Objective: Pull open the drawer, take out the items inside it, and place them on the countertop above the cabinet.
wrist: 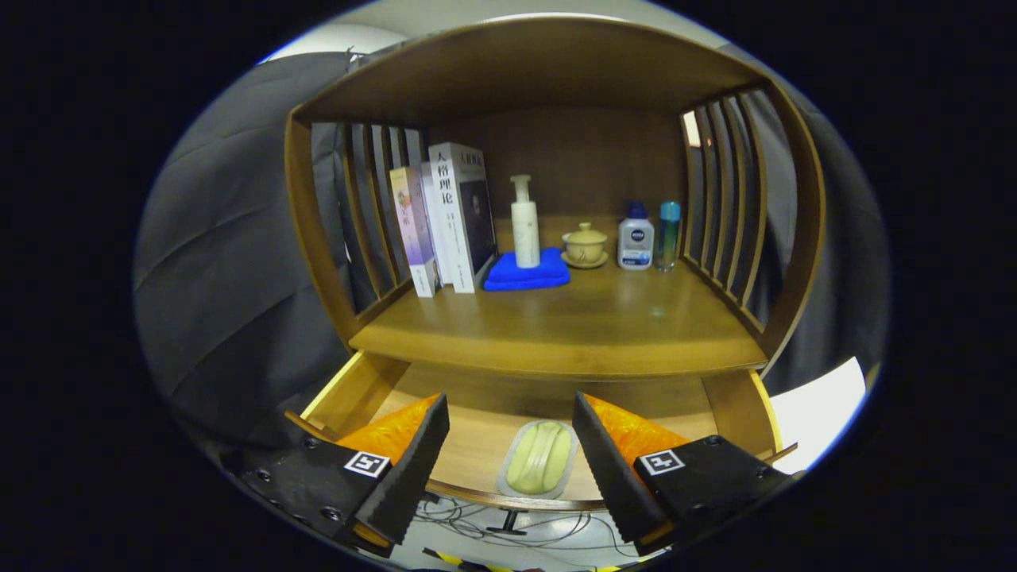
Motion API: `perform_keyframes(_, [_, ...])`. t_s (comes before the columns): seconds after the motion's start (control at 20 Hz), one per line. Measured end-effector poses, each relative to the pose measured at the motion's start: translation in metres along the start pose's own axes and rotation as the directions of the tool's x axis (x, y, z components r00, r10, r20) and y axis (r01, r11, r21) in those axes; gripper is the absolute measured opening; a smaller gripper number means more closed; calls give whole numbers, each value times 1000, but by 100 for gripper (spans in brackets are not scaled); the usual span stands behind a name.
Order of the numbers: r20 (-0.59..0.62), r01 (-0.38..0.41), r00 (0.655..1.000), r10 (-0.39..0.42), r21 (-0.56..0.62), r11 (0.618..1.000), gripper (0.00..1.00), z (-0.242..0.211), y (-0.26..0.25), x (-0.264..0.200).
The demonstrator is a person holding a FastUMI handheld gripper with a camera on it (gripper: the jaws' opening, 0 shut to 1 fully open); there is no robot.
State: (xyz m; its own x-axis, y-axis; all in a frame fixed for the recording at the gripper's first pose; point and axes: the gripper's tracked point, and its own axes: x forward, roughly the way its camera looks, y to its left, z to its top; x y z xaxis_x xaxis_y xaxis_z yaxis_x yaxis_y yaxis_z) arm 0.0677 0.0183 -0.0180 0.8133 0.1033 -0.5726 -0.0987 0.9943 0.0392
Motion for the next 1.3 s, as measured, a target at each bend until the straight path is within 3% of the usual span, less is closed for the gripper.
perform_keyframes(0.4, [-233, 27, 972, -15, 49, 998, 98, -40, -8, 50])
perform_keyframes(0.75, [-341, 61, 940, -30, 82, 995, 98, -74, -29, 74])
perform_keyframes(0.95, [-380, 63, 925, -14, 116, 991, 90, -89, -28, 85])
perform_keyframes(1.1, [-395, 77, 918, -25, 116, 990, 74, -98, -30, 85])
perform_keyframes(1.3, [-384, 90, 923, -19, 170, 981, 34, -103, -29, 91])
